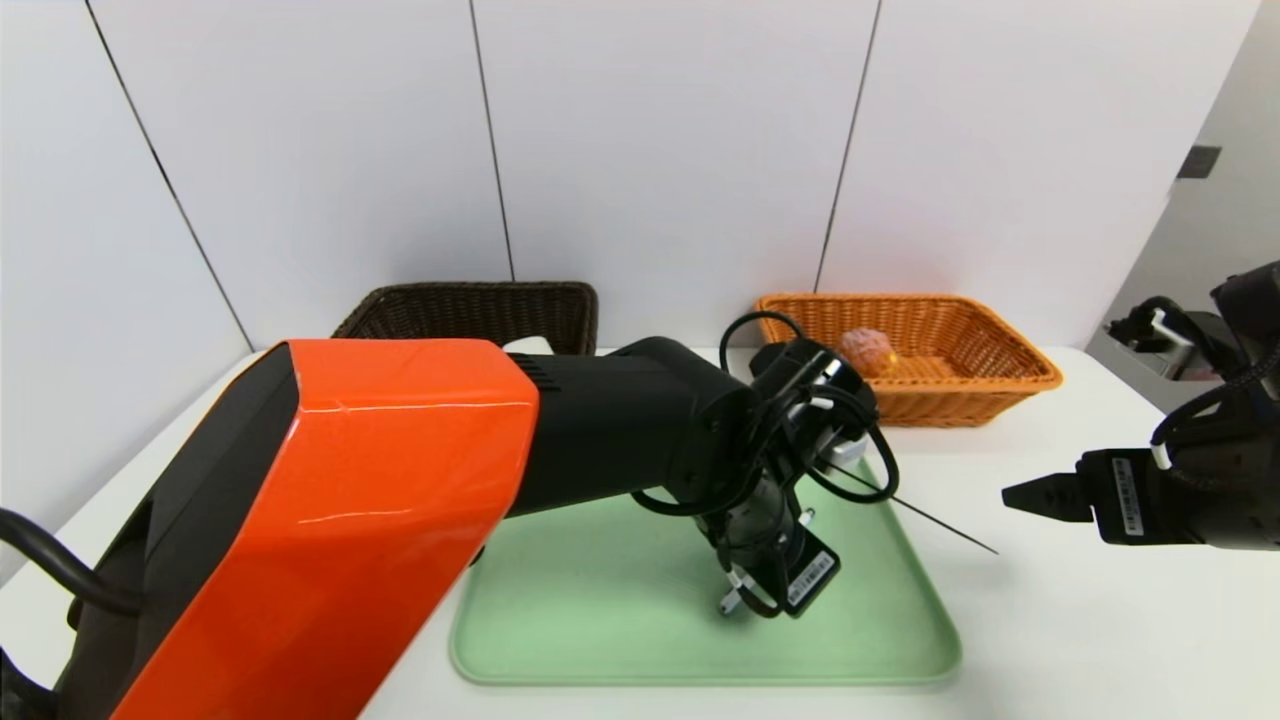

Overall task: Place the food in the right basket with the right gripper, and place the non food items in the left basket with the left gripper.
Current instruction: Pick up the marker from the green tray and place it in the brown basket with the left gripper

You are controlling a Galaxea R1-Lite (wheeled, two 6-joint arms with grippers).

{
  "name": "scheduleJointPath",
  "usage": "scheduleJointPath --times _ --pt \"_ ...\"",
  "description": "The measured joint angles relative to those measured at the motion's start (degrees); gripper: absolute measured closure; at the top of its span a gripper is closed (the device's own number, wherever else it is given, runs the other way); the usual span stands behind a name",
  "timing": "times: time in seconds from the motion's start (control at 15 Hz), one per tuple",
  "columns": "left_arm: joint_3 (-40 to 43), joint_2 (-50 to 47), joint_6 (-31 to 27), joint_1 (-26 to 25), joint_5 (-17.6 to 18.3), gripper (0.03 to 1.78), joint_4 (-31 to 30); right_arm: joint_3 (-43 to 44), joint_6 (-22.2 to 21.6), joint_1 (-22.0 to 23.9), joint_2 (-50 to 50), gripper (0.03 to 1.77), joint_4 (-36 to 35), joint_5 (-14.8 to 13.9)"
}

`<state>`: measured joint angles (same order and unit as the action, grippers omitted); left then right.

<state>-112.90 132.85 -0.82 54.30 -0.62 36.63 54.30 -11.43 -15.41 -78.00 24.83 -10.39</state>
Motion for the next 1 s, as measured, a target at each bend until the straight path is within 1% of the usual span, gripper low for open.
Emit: scheduleJointPath --times 0.07,0.13,0.67,1.0 --pt "0.02 0.00 0.02 -0.09 0.00 1.24 0.00 0.05 -0.02 -0.02 0.02 0.10 0.00 0.00" --pt "0.02 0.02 0.00 -0.22 0.05 1.76 -0.04 0.11 0.00 -0.02 0.02 0.10 -0.04 0.00" --pt "0.00 -0.41 0.13 -0.61 0.05 1.76 -0.11 0.24 0.04 -0.02 0.05 0.10 -0.06 0.00" --pt "0.00 -3.66 2.38 -0.83 0.07 1.76 0.18 0.02 0.06 -0.02 0.55 0.10 0.07 0.00"
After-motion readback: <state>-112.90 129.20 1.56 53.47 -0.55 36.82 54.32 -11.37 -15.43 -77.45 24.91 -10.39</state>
